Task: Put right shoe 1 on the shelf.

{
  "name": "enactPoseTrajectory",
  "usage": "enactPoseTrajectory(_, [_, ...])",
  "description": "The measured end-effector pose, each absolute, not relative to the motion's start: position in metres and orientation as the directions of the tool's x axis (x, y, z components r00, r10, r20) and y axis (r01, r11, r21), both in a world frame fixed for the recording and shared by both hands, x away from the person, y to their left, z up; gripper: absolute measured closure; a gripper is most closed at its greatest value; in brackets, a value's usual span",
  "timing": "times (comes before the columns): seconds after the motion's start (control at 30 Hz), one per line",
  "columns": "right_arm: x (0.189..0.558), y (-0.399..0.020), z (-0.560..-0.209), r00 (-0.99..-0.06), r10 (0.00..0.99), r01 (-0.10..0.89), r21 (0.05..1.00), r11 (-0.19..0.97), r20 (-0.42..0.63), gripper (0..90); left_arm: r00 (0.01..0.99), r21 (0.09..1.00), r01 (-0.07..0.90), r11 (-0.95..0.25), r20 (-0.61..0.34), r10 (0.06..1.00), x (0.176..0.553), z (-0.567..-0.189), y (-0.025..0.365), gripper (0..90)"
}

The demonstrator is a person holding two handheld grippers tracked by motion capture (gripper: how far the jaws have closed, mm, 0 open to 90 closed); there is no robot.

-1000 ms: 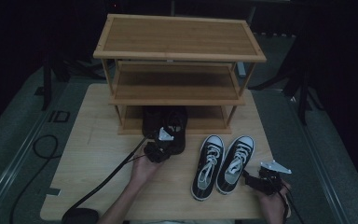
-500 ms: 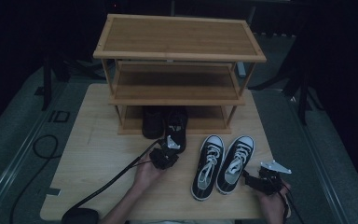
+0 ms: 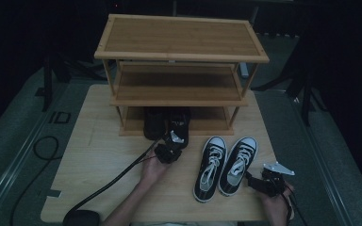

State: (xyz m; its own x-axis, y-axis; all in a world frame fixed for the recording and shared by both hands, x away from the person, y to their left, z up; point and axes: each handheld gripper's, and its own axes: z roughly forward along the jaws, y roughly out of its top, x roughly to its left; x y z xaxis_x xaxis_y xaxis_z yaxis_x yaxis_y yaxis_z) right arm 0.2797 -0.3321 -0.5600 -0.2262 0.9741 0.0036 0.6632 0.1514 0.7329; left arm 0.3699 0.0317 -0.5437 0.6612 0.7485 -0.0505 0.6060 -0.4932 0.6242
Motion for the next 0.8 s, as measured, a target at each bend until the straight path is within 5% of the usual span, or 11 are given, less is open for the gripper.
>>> enactPoseTrajectory(0.8, [0.28,-0.332,-0.56,-0.227,0.974,0.663,0.733,0.152,0.003,21.6,0.596,0.626,0.662,-0.412,-0.107,0.796,0.403,-0.545,0.04,87.7])
